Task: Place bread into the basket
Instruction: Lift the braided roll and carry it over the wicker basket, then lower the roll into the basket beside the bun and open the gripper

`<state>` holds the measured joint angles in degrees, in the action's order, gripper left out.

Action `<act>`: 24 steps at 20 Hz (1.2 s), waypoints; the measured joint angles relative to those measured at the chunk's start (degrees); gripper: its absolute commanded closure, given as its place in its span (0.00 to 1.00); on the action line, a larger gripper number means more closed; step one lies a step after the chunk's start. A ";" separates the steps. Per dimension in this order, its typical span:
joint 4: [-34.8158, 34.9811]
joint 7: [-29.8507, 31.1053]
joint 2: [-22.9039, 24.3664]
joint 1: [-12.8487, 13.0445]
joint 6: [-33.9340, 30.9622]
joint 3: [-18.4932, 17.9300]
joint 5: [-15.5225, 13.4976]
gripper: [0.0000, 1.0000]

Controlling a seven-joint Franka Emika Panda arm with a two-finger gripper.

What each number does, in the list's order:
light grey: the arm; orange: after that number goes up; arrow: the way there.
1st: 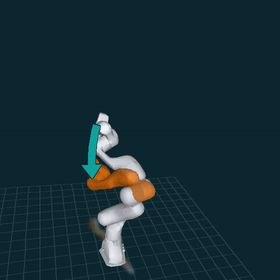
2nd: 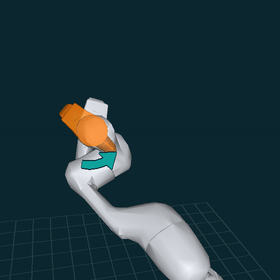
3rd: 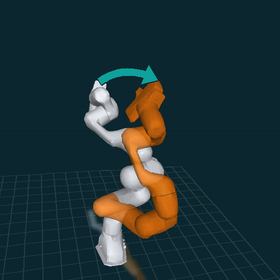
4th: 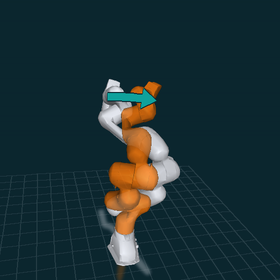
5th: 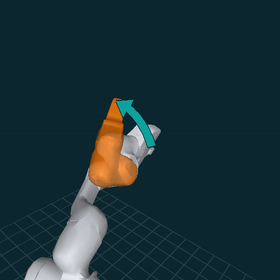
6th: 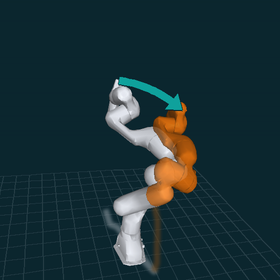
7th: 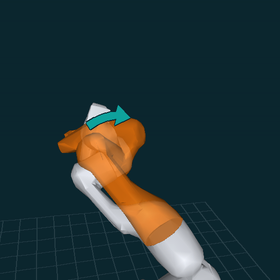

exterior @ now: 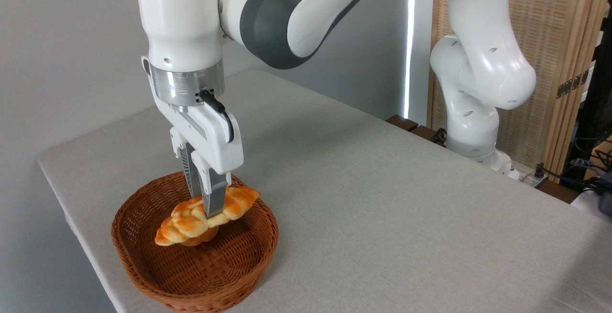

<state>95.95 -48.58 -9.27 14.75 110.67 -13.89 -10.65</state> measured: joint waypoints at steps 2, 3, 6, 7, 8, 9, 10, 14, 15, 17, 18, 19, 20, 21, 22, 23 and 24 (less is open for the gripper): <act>0.00 -0.43 -0.60 -0.13 0.00 0.01 0.01 0.61; 0.00 -0.49 -0.92 -0.12 0.00 0.02 0.03 0.60; -0.02 -0.49 -1.46 -0.11 0.82 0.04 0.03 0.47; -0.03 -0.49 -1.46 -0.11 0.89 0.04 0.03 0.44; -0.06 -0.49 -1.46 -0.11 0.89 0.04 0.03 0.43; -0.12 -0.49 -1.46 -0.11 0.89 0.04 0.04 0.39; -0.18 -0.49 -1.46 -0.11 0.89 0.04 0.04 0.36; -0.23 -0.50 -1.46 -0.12 0.89 0.04 0.04 0.25; -0.24 -0.50 -1.46 -0.12 0.89 0.04 0.04 0.20; -0.24 -0.50 -1.46 -0.12 0.89 0.04 0.04 0.14; -0.24 -0.50 -1.46 -0.12 0.89 0.04 0.04 0.12; -0.24 -0.50 -1.46 -0.12 0.89 0.04 0.05 0.10; -0.24 -0.50 -1.46 -0.12 0.89 0.04 0.05 0.06; -0.24 -0.50 -1.46 -0.12 0.89 0.04 0.05 0.04; -0.24 -0.50 -1.46 -0.12 0.89 0.04 0.05 0.04; -0.24 -0.50 -1.46 -0.12 0.89 0.04 0.05 0.03; -0.24 -0.50 -1.46 -0.12 0.89 0.04 0.05 0.00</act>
<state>95.71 -49.08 -10.73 14.63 111.57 -13.86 -10.60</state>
